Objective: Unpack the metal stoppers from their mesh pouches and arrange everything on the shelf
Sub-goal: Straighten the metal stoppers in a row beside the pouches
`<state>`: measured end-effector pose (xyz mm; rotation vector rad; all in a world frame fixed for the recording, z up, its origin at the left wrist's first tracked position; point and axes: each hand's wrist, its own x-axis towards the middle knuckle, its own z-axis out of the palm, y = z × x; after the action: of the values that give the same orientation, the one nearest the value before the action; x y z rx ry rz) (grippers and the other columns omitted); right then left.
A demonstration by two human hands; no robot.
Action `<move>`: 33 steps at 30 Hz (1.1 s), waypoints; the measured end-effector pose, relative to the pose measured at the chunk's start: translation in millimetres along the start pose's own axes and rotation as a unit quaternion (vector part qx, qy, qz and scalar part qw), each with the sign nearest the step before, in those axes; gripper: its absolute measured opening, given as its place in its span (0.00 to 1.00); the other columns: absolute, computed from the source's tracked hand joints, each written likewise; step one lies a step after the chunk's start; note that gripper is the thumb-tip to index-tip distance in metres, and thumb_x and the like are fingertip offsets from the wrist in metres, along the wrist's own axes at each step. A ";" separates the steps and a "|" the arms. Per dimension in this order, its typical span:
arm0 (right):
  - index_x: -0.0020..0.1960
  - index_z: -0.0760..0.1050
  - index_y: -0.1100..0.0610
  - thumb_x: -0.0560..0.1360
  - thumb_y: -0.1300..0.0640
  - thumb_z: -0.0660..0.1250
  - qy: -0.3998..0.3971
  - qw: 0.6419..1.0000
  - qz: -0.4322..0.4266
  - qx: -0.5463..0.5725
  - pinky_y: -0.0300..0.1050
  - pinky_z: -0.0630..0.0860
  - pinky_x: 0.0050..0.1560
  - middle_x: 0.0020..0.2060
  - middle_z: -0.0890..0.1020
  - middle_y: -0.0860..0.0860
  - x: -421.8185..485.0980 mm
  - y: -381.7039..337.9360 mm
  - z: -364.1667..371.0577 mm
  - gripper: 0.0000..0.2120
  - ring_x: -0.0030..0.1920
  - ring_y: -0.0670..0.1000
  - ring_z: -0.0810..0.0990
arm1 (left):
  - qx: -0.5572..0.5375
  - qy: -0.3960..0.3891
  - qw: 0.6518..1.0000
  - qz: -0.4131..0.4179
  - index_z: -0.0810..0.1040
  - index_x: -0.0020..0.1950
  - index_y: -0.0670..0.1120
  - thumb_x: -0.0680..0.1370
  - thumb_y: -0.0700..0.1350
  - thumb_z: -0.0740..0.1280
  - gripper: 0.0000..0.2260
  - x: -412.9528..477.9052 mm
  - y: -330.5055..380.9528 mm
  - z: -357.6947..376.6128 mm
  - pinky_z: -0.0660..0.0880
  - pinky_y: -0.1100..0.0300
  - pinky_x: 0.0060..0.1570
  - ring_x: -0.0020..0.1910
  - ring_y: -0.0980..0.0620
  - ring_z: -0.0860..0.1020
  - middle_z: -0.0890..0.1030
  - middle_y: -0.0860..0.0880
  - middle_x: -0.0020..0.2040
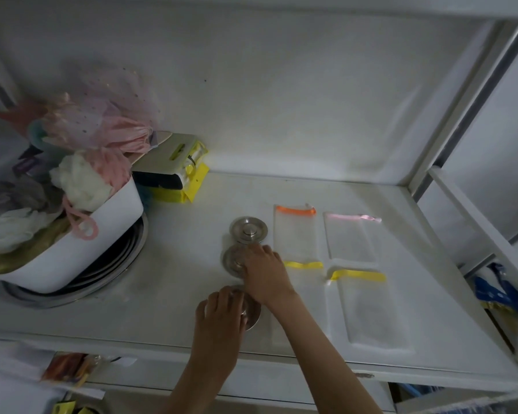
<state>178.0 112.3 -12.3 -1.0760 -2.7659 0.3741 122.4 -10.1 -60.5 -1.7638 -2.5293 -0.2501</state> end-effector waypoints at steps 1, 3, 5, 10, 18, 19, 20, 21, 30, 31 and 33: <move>0.66 0.67 0.59 0.74 0.63 0.61 0.012 1.000 0.011 -0.004 0.51 0.68 0.59 0.65 0.70 0.57 7.8 0.2 -2.8 0.20 0.63 0.60 0.69 | 0.003 0.000 1.000 0.000 0.80 0.49 0.49 0.58 0.49 0.80 0.22 0.0 -0.6 0.3 0.80 0.53 0.42 0.43 0.47 0.82 0.83 0.47 0.49; 0.68 0.64 0.59 0.75 0.61 0.60 0.000 0.999 0.029 -0.015 0.52 0.68 0.61 0.67 0.68 0.58 27.4 0.2 -4.8 0.22 0.65 0.60 0.69 | 0.002 0.002 1.000 -0.001 0.80 0.48 0.49 0.58 0.48 0.80 0.21 -0.7 -1.6 1.3 0.80 0.53 0.42 0.43 0.46 0.82 0.83 0.47 0.49; 0.69 0.63 0.59 0.77 0.59 0.57 -0.046 0.997 0.052 -0.026 0.54 0.66 0.64 0.68 0.68 0.58 47.0 0.3 -1.7 0.21 0.67 0.60 0.67 | 0.000 0.005 1.000 0.000 0.81 0.47 0.49 0.57 0.48 0.80 0.21 -1.2 -2.2 1.7 0.80 0.53 0.41 0.42 0.46 0.82 0.83 0.47 0.48; 0.70 0.62 0.60 0.79 0.57 0.57 -0.093 0.990 0.077 -0.068 0.55 0.65 0.66 0.71 0.62 0.57 77.4 4.3 12.0 0.21 0.68 0.59 0.64 | 0.003 0.022 1.000 0.006 0.81 0.47 0.48 0.58 0.48 0.80 0.20 -0.8 -3.4 2.7 0.79 0.53 0.39 0.42 0.47 0.82 0.83 0.47 0.48; 0.68 0.65 0.60 0.78 0.57 0.57 -0.042 0.996 0.070 -0.035 0.53 0.65 0.64 0.70 0.64 0.57 86.2 13.1 14.5 0.19 0.68 0.59 0.65 | 0.002 0.038 0.999 0.000 0.80 0.48 0.48 0.60 0.48 0.79 0.19 3.7 -8.5 5.0 0.79 0.54 0.41 0.43 0.45 0.82 0.83 0.46 0.48; 0.68 0.65 0.60 0.78 0.58 0.58 -0.031 0.997 0.066 -0.035 0.53 0.64 0.65 0.71 0.64 0.57 82.8 11.2 12.3 0.19 0.69 0.59 0.64 | 0.002 0.039 0.999 -0.001 0.80 0.48 0.47 0.59 0.48 0.79 0.19 4.0 -8.7 5.0 0.79 0.54 0.40 0.43 0.45 0.82 0.83 0.46 0.48; 0.68 0.64 0.60 0.77 0.59 0.58 -0.017 0.997 0.062 -0.035 0.53 0.64 0.66 0.71 0.64 0.57 76.7 8.8 9.9 0.20 0.69 0.59 0.63 | 0.002 0.040 0.999 -0.001 0.79 0.48 0.47 0.59 0.48 0.79 0.20 4.0 -8.7 4.5 0.79 0.53 0.40 0.43 0.45 0.82 0.83 0.45 0.48; 0.69 0.64 0.60 0.76 0.61 0.58 -0.002 0.998 0.057 -0.035 0.54 0.64 0.66 0.71 0.64 0.57 67.9 5.6 7.2 0.21 0.69 0.60 0.64 | 0.003 0.042 0.999 0.000 0.79 0.48 0.47 0.59 0.48 0.79 0.20 3.8 -8.5 3.8 0.79 0.53 0.39 0.43 0.45 0.82 0.83 0.45 0.48; 0.53 0.78 0.57 0.65 0.61 0.70 0.052 0.998 0.038 -0.021 0.52 0.78 0.46 0.51 0.81 0.56 -1.7 -9.5 32.3 0.17 0.54 0.60 0.79 | -0.001 0.052 0.999 0.004 0.76 0.47 0.44 0.56 0.49 0.80 0.24 1.8 -4.3 4.7 0.79 0.53 0.35 0.41 0.46 0.82 0.83 0.45 0.45; 0.52 0.78 0.57 0.63 0.62 0.71 0.056 0.997 0.042 -0.013 0.52 0.78 0.44 0.49 0.82 0.56 -0.7 -8.9 33.2 0.17 0.52 0.60 0.80 | -0.005 0.055 0.998 0.005 0.74 0.47 0.45 0.56 0.49 0.80 0.25 1.7 -3.8 4.7 0.79 0.53 0.35 0.42 0.46 0.81 0.83 0.45 0.46; 0.52 0.78 0.56 0.62 0.62 0.71 0.057 0.997 0.046 -0.005 0.51 0.78 0.44 0.49 0.82 0.56 0.0 -7.5 31.7 0.18 0.52 0.59 0.80 | -0.011 0.058 0.998 0.006 0.71 0.49 0.47 0.57 0.49 0.80 0.26 1.8 -2.6 4.0 0.79 0.54 0.36 0.43 0.46 0.81 0.82 0.46 0.46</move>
<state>166.0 101.3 -40.6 -1.1921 -2.6287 0.3006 119.5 -8.6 -64.5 -1.7182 -2.4434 -0.3702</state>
